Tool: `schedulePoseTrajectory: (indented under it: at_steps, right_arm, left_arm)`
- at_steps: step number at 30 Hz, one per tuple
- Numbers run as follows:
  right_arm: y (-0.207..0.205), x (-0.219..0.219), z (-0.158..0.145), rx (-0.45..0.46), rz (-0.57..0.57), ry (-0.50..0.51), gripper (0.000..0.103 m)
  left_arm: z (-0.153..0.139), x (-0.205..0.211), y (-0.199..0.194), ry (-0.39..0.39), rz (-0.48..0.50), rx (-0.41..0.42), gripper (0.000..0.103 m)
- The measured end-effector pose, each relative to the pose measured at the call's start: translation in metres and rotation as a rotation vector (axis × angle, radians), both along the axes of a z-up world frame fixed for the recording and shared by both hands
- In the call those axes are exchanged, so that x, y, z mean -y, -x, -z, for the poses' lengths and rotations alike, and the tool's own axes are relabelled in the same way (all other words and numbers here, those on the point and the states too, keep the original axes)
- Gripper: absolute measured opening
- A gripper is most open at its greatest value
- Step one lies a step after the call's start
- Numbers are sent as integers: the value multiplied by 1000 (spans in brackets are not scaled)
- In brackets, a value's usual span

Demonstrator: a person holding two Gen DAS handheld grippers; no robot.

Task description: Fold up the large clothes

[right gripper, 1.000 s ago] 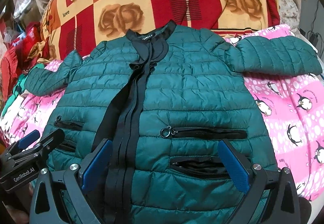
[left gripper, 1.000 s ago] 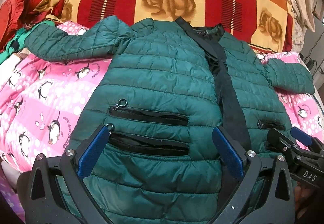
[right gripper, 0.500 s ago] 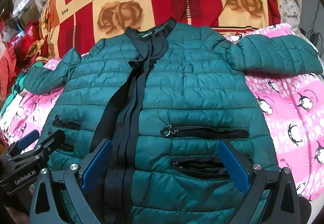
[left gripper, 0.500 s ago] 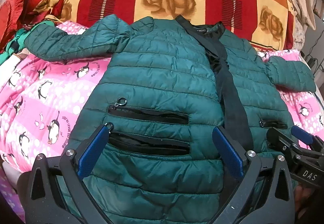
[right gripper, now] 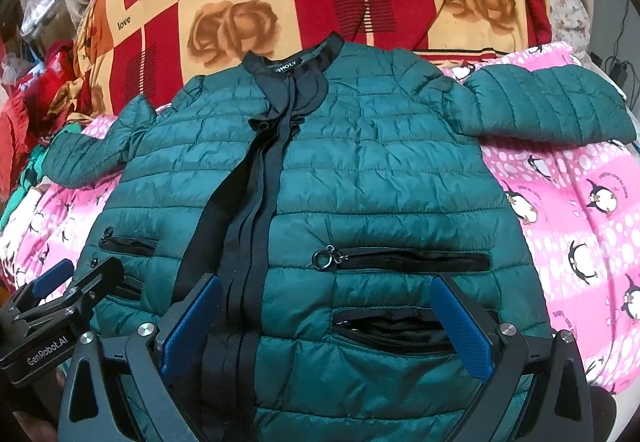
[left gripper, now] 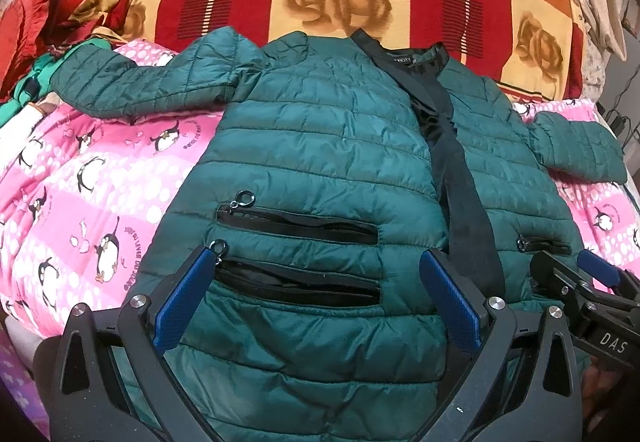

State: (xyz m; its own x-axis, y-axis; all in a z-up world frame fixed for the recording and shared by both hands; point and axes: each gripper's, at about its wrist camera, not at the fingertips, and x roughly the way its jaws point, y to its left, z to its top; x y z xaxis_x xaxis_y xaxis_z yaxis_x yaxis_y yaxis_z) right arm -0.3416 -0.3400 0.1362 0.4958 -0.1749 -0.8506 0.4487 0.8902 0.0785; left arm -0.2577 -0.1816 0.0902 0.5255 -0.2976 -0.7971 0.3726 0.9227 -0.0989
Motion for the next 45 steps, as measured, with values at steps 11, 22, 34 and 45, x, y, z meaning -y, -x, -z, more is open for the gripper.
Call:
schedulePoseTrajectory:
  at_steps: [11, 22, 34, 45]
  right_arm:
    - [0, -1, 3, 11, -12, 8, 103]
    - [0, 8, 6, 39, 12, -29, 103]
    - [-20, 10, -2, 65, -21, -66, 103]
    - [-38, 20, -16, 96, -12, -60, 103]
  left_arm:
    - [5, 2, -3, 1, 17, -38, 102]
    - [9, 8, -3, -19, 26, -43, 102]
    - [-1, 6, -15, -36, 6, 2, 102]
    - [-18, 8, -41, -48, -24, 49, 102]
